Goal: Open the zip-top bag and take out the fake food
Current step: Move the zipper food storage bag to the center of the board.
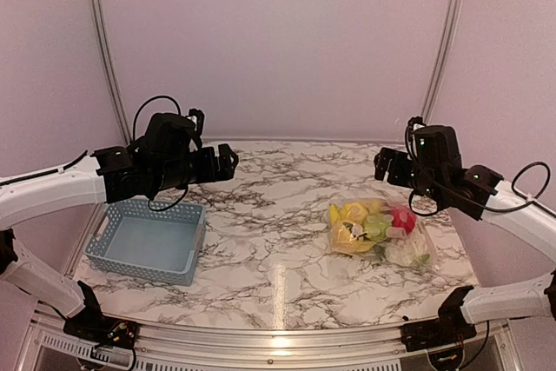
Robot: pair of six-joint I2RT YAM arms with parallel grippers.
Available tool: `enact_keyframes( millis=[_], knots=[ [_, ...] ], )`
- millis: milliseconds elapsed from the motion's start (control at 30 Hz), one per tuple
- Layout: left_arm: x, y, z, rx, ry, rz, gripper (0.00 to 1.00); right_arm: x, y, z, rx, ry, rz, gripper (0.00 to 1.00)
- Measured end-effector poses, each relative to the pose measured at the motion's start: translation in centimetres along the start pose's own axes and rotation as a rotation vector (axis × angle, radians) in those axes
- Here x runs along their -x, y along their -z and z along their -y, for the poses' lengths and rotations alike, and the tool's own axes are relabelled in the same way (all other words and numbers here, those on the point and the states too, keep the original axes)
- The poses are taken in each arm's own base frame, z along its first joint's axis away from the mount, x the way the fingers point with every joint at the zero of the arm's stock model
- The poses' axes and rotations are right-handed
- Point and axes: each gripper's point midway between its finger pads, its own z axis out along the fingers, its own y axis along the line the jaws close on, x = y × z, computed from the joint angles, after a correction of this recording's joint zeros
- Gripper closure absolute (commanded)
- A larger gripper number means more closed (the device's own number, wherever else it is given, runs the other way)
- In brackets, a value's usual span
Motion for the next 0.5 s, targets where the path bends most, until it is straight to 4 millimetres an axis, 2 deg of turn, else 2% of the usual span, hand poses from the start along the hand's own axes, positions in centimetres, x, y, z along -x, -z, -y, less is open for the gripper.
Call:
enact_keyframes(
  millis=[167, 500],
  knots=[
    [-1.2, -0.4, 0.4, -0.032, -0.005, -0.043, 0.01, -1.8, 1.3, 4.0, -0.076, -0.063, -0.032, 0.01],
    [-1.6, -0.4, 1.1, -0.072, -0.003, -0.063, 0.01, -5.9, 3.4, 6.3, -0.087, -0.144, -0.119, 0.01]
  ],
)
